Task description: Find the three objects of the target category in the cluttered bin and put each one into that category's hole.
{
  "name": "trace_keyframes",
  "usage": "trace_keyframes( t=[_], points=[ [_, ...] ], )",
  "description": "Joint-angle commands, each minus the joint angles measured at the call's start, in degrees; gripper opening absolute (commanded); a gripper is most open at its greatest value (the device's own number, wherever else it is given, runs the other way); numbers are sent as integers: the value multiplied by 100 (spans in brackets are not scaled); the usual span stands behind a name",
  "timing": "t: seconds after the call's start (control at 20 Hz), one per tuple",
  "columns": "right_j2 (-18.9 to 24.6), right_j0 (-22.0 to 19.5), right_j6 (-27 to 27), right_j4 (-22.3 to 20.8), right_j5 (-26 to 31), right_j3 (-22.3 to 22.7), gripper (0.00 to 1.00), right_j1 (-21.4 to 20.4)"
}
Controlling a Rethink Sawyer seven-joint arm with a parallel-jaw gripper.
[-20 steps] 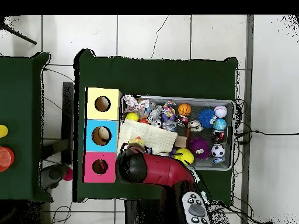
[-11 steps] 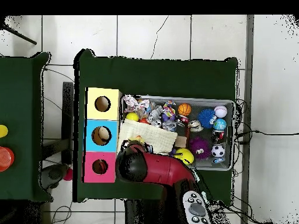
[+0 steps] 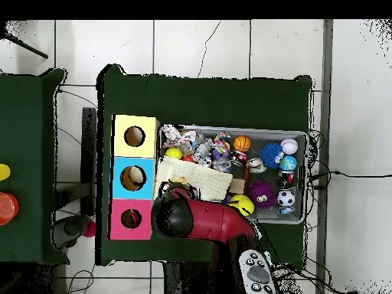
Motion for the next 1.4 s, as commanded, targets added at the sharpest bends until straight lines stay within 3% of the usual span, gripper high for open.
trace_keyframes(
  t=[0.05,1.4],
  points=[
    [202,-48,756,-126,-443,-298,100,25],
    [266,-135,933,-86,-1179,-147,100,191]
  ],
)
